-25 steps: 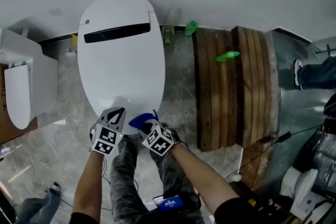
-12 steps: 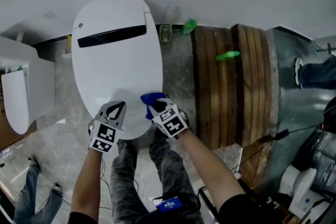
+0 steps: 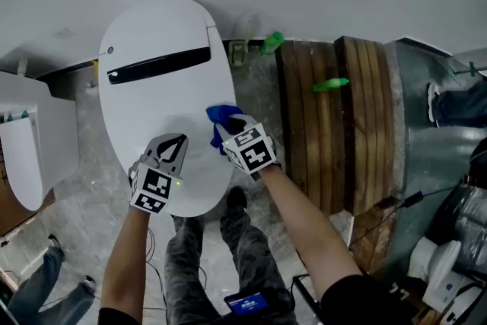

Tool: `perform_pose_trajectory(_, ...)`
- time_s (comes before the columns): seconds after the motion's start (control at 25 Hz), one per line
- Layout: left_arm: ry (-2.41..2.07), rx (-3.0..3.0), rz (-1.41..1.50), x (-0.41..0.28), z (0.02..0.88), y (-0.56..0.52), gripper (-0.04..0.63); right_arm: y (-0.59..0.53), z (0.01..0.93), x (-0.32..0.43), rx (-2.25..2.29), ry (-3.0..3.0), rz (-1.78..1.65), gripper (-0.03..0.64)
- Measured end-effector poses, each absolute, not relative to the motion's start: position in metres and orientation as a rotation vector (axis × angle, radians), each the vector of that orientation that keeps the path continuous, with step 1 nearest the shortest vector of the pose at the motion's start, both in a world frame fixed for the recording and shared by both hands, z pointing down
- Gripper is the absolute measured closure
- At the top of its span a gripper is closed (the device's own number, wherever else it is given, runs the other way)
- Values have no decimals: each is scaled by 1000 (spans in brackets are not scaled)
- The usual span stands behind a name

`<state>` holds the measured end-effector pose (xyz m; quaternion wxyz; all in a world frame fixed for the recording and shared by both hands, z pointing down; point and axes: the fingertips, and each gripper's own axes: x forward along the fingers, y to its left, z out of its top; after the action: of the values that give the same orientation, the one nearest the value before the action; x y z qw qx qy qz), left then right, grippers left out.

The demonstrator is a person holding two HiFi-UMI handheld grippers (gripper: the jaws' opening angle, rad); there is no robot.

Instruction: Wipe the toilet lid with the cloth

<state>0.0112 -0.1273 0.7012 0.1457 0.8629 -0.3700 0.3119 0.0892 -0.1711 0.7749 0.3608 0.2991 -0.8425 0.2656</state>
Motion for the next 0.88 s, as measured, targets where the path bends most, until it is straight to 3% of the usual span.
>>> perform_pose_trajectory(0.52, -1079, 2514, 882, -20, 692, -174, 584, -328, 752, 64, 935, -2203, 656, 560)
perform_pose_trajectory(0.88, -1097, 2462, 906, -51, 703, -154, 584, -370, 743, 65, 961, -2231, 642, 558)
